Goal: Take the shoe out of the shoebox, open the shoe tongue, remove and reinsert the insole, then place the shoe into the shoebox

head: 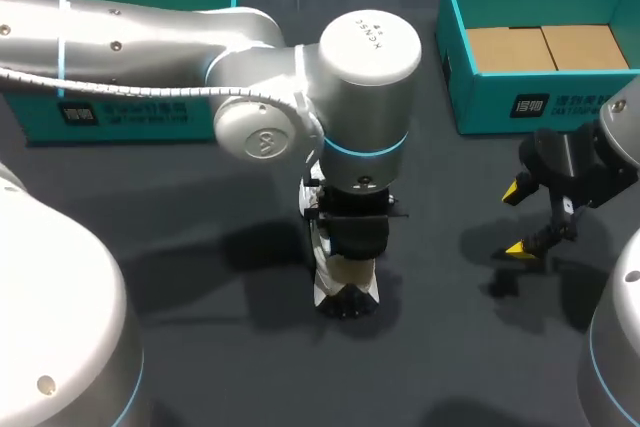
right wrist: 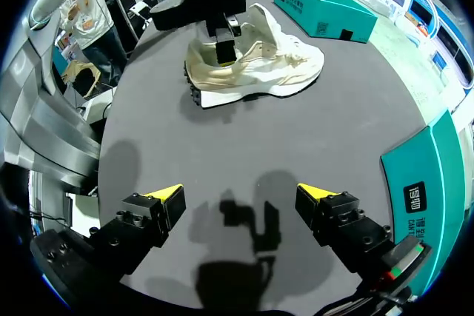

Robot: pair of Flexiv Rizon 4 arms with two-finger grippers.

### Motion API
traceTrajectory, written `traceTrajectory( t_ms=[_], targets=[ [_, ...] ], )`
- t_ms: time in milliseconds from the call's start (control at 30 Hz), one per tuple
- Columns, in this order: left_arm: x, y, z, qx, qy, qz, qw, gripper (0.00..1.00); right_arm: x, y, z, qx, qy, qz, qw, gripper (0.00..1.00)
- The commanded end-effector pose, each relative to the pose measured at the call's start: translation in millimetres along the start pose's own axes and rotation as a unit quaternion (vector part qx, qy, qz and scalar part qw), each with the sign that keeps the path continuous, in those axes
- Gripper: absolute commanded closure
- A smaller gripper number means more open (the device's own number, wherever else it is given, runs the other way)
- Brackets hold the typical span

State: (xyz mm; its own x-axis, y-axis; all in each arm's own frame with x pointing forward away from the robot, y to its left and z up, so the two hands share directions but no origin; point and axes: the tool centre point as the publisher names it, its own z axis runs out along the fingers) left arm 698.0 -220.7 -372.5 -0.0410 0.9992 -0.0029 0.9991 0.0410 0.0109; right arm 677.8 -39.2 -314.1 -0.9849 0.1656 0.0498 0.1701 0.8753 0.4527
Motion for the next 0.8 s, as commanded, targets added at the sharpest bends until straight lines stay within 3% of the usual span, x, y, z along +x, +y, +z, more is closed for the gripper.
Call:
traceTrajectory(
  t_ms=[33,467,533,633,733,800],
  targets=[
    [11.3,0.0,-22.7,-0.019,-0.015,-0.011,1.0,1.0,1.2,0.4,-0.1,0.002,-0.001,0.0,1.0,0.0],
    [13.9,26.9,-22.7,-0.073,-0.001,-0.057,0.996,0.98,1.2,0.4,-0.1,0.002,-0.001,0.0,1.0,0.0],
    [13.9,31.5,-19.6,-0.071,-0.003,-0.066,0.995,0.62,1.2,0.4,-0.1,0.002,-0.001,0.0,1.0,0.0],
    [15.6,32.6,-16.8,-0.065,0.0,-0.07,0.995,0.24,1.2,0.4,-0.1,0.002,-0.001,0.0,1.0,0.0],
    [18.3,27.7,-15.3,-0.065,0.009,-0.07,0.995,0.0,1.2,0.4,-0.1,0.002,-0.001,0.0,1.0,0.0],
    [19.8,24.4,-14.4,-0.068,0.012,-0.071,0.995,0.0,1.2,0.4,-0.1,0.002,-0.001,0.0,1.0,0.0]
  ],
)
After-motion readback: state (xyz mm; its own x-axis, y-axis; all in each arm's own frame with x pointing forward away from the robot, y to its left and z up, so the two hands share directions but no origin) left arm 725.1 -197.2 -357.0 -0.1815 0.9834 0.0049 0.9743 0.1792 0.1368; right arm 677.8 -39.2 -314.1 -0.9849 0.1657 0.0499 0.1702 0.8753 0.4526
